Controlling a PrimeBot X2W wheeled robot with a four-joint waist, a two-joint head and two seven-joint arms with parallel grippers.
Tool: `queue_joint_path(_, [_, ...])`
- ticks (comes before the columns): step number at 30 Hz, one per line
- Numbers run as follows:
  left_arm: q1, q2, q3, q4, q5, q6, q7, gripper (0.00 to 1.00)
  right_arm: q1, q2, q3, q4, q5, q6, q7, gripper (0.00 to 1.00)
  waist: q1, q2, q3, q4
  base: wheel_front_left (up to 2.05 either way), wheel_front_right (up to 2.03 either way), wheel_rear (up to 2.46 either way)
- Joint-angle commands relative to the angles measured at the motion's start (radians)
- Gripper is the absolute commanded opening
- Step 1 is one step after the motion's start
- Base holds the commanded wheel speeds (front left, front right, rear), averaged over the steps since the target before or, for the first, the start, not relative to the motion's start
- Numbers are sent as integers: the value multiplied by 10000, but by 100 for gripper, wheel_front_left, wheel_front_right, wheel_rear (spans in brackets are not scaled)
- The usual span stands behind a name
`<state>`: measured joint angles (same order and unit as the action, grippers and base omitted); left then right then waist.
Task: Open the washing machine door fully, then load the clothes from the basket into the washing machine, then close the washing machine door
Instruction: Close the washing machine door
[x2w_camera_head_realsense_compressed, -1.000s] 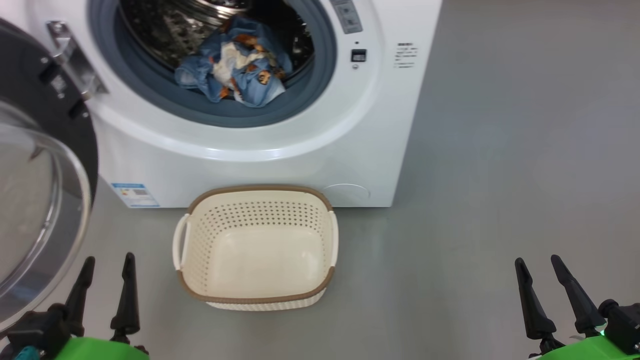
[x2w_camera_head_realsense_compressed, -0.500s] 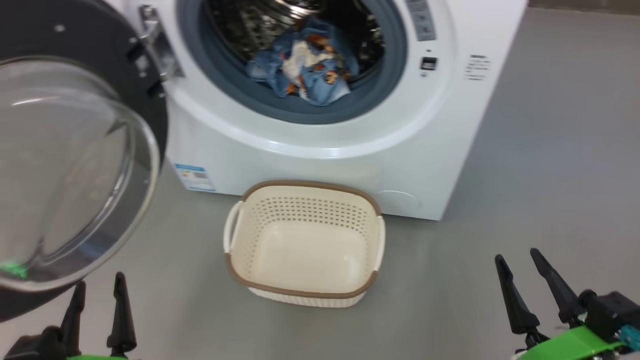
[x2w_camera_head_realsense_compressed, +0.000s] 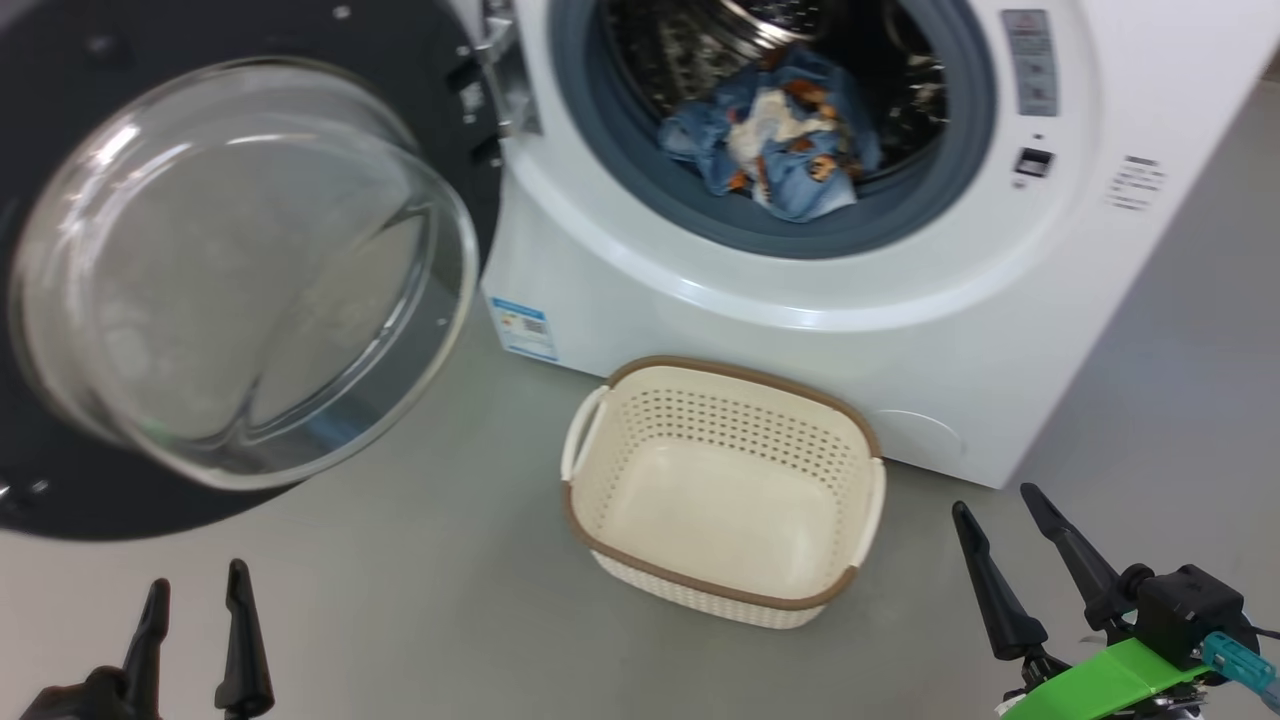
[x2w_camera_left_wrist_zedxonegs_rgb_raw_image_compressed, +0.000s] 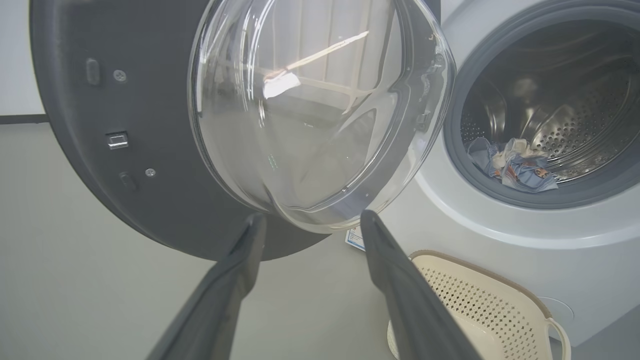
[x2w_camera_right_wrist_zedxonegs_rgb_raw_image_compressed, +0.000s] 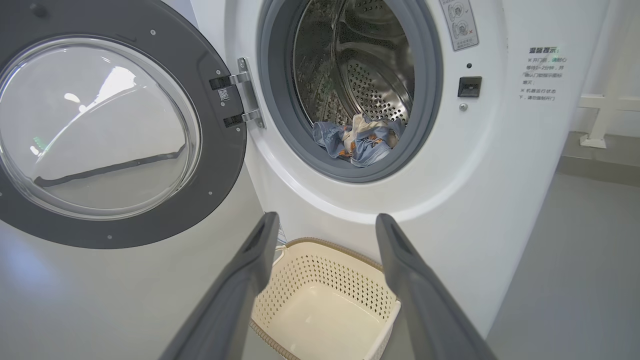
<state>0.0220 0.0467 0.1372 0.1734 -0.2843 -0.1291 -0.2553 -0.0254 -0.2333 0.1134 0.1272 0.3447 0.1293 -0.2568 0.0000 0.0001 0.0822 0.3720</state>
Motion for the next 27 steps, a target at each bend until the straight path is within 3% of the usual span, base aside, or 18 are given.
queue_joint_path(1, [14, 109, 375, -259, 57, -15, -65, 100, -324, -191, 267, -174, 72, 14, -49, 100, 0, -1, -63, 595, 0, 0, 0])
queue_joint_path(10, [141, 58, 329, -319, -22, -15, -65, 100, -297, -262, 363, -129, 112, 14, -49, 100, 0, -1, -84, 1426, 0, 0, 0])
queue_joint_path(27, [438, 37, 828, -726, -470, 3, -65, 100, -906, -480, 1132, 166, 285, 14, -49, 100, 0, -1, 75, 1569, 0, 0, 0])
